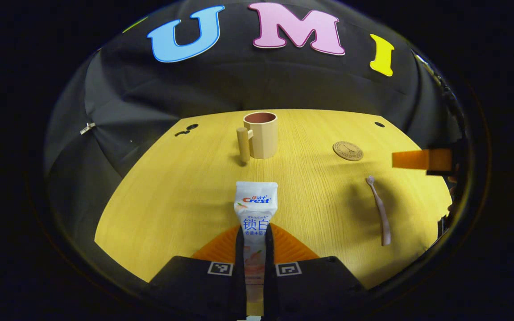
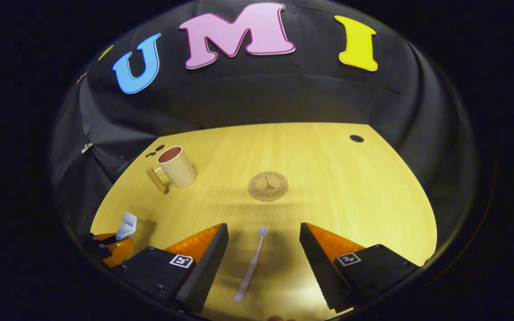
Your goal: Put the toothbrush and toothpaste on the desktop into the cup, then pick up the cup and place it on the coaster on the desktop.
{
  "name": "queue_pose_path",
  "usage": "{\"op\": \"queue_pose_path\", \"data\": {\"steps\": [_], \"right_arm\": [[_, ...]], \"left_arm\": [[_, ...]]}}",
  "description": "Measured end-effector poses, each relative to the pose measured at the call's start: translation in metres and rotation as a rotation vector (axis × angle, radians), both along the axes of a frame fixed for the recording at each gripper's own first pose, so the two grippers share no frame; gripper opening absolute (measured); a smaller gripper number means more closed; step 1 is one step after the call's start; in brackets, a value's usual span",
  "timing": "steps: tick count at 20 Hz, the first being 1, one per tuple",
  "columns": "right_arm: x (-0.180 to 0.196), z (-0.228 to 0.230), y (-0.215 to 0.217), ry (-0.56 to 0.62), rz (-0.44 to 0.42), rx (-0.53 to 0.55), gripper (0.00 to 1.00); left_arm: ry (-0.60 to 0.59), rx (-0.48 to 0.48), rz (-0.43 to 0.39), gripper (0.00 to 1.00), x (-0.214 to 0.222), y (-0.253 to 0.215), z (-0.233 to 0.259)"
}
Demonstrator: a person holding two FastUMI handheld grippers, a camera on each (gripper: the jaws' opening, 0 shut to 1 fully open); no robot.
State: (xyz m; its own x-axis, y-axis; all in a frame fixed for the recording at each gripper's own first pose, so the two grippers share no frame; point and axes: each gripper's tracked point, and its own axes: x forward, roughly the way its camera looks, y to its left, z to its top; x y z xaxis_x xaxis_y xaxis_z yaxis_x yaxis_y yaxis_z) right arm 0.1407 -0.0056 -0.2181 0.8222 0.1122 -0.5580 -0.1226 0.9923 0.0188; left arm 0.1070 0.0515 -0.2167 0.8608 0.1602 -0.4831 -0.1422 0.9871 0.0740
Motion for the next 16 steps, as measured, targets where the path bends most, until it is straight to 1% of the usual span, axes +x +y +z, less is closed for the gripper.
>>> {"op": "queue_pose_path", "data": {"steps": [5, 9, 12, 13, 15, 16], "right_arm": [[-0.017, -0.045, 0.008, 0.144, -0.004, -0.021, 0.99], [-0.025, -0.07, 0.005, 0.21, -0.03, -0.065, 0.99], [-0.029, -0.077, 0.003, 0.222, -0.045, -0.095, 0.99], [-0.029, -0.08, 0.002, 0.22, -0.058, -0.104, 0.99], [-0.034, -0.092, 0.001, 0.254, -0.078, -0.115, 0.99], [-0.037, -0.091, 0.0, 0.253, -0.084, -0.122, 0.99]], "left_arm": [[-0.007, -0.072, 0.031, 0.2, -0.025, 0.0, 0.005], [-0.009, 0.006, 0.0, 0.2, -0.034, -0.001, 0.003], [0.001, -0.011, -0.017, 0.2, -0.04, -0.006, -0.002], [0.007, 0.003, -0.022, 0.2, -0.042, -0.006, -0.003], [0.006, 0.033, -0.038, 0.2, -0.044, -0.005, -0.003], [0.006, 0.028, -0.045, 0.2, -0.045, -0.007, -0.003]]}}
